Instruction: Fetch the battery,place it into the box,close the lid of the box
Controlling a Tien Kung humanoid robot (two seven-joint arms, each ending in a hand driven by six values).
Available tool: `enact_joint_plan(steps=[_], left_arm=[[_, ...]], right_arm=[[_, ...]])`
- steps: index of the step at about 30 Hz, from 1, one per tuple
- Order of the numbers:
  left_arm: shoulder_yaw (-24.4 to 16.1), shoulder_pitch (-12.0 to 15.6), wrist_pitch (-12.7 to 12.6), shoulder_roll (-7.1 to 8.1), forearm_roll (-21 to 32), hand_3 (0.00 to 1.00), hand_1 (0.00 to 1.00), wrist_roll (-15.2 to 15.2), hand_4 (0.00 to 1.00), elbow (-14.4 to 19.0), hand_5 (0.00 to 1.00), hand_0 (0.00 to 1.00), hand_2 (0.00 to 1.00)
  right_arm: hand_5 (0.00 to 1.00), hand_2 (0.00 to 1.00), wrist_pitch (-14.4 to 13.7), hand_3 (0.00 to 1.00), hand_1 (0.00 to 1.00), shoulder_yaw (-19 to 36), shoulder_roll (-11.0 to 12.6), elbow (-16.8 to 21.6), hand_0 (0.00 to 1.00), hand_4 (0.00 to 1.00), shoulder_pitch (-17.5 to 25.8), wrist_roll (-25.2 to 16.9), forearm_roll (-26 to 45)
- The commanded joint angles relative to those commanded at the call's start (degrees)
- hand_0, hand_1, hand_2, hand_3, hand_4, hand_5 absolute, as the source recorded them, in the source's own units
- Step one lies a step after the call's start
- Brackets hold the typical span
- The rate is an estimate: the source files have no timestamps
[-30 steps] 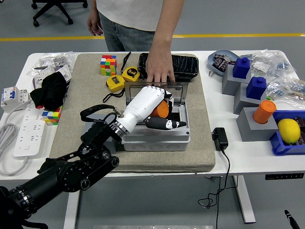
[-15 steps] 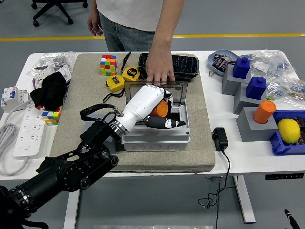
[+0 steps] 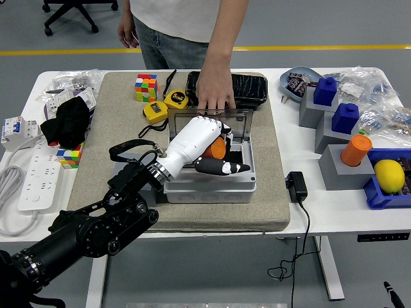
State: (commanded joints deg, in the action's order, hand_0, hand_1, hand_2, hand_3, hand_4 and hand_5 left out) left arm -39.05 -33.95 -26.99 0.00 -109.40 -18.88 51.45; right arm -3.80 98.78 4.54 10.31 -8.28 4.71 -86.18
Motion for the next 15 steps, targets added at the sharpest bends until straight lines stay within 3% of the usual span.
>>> enact_joint_plan(steps=[4,5,15], left_arm=[[-0.1,0.0,0.2,0.0,-0.2,0.276,0.369,0.1,0.998,-0.1,0.657,0.481,0.25],[-0.1,0.1,0.3,0.0,-0.2,0.352,0.514,0.2,0.998,-0.1,0.668,0.602,0.343],[-0.2,0.1,0.3,0.0,-0.3,0.389,0.513,0.3,0.998,-0.2,0.677,0.629,0.378]], right_arm=[[0.998,0.792,0.0,0.805,0.848,-0.1,0.0,0.0,0.957,0.998,0.0,0.0,0.1],[0.998,0.792,0.0,0.805,0.848,-0.1,0.0,0.0,0.957,0.998,0.0,0.0,0.1],[0.998,0.792,0.1,0.805,0.848,0.0,0.1,0.0,0.957,0.998,0.0,0.0,-0.2]])
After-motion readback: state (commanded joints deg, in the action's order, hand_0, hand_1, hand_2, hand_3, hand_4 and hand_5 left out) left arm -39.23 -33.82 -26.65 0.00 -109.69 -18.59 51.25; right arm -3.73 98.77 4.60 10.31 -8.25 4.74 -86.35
